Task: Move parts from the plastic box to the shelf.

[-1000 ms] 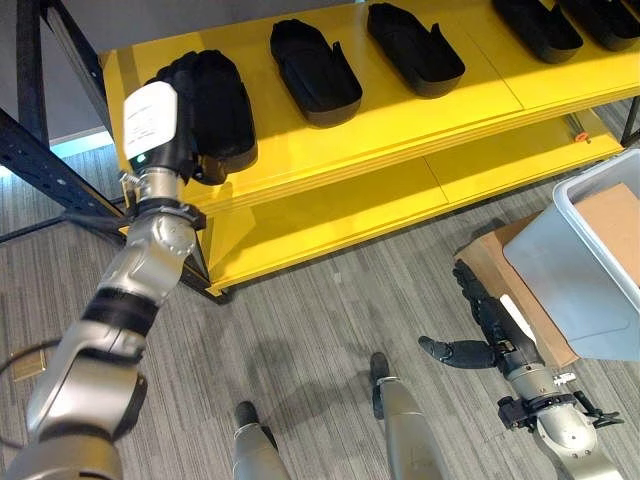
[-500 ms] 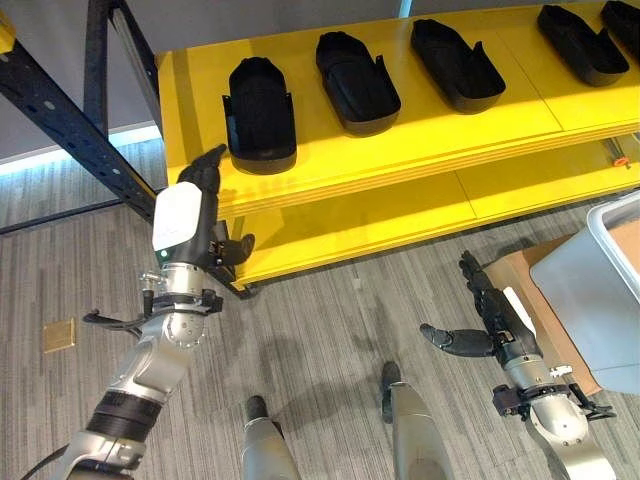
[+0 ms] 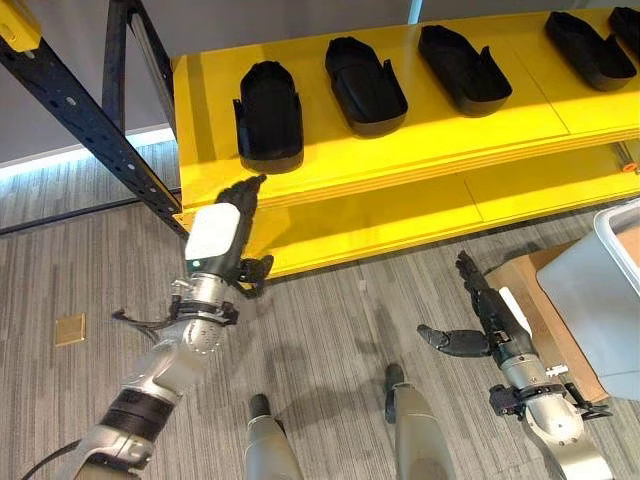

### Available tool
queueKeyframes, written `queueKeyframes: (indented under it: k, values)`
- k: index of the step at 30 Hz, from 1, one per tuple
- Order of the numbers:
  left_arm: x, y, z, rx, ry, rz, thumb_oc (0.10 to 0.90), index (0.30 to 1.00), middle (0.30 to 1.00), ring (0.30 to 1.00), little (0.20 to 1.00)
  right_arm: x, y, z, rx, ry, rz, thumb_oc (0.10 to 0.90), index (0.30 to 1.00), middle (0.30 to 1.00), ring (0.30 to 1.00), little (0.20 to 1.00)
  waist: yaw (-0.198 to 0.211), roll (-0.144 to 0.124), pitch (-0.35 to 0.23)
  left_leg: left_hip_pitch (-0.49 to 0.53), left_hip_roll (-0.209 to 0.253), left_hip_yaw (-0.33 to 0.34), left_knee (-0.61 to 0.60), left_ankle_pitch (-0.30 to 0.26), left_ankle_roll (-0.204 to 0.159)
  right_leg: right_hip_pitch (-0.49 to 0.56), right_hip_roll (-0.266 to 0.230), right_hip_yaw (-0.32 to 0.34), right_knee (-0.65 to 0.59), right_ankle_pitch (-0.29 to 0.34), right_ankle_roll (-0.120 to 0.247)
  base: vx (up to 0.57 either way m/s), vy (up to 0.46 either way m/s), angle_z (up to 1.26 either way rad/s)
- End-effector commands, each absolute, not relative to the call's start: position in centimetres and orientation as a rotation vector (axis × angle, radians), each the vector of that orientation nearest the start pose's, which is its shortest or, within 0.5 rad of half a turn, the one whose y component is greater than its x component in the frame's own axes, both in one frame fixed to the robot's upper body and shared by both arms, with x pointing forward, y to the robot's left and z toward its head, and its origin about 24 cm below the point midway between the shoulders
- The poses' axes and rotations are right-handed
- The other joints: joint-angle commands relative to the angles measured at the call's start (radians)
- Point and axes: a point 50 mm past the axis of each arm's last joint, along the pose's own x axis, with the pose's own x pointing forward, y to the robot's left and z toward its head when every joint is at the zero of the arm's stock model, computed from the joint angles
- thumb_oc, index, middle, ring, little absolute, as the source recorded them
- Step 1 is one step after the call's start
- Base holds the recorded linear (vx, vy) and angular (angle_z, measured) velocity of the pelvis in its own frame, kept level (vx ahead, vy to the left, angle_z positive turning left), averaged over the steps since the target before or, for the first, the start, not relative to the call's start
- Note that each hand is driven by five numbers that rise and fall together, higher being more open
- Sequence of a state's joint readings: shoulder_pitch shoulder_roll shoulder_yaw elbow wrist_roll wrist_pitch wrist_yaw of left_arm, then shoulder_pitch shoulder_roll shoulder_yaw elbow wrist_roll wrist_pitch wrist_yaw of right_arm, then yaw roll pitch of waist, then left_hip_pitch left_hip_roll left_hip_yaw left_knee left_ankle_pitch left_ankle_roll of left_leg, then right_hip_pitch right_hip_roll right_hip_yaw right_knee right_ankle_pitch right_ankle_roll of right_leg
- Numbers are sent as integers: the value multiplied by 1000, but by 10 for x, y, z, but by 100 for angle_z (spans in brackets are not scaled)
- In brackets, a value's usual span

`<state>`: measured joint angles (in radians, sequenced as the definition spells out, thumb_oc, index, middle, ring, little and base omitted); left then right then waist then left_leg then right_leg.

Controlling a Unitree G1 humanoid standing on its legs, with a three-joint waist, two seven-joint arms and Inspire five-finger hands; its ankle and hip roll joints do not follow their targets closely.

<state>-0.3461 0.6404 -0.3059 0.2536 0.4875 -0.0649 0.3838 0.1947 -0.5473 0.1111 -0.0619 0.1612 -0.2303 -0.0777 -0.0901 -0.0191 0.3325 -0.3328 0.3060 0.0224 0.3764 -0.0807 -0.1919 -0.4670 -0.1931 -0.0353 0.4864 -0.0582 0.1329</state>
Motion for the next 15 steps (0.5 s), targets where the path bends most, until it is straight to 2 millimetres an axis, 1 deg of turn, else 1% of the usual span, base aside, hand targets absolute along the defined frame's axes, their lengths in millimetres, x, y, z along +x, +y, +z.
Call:
queueKeyframes:
  k: [1,7,15]
  values:
    - [327,204,150,1141,-538,205,900,1000,1000,1000,1000,215,-225,84,-359,-258,40,900,1000,1000,1000,1000,-34,-13,-80,-74,0,15,-31,110,56,48,-9,9,-43,62,7,-42,0,0]
    - [341,198,147,1165,-505,204,900,1000,1000,1000,1000,212,-228,82,-359,-247,30,900,1000,1000,1000,1000,-48,-16,-88,-86,5,19,-29,114,55,24,-3,19,-38,66,7,-19,-3,-2]
    - [350,197,140,1189,-453,205,900,1000,1000,1000,1000,211,-230,81,-359,-245,18,900,1000,1000,1000,1000,-56,-18,-89,-90,11,27,-20,110,51,10,1,26,-24,61,8,0,0,0]
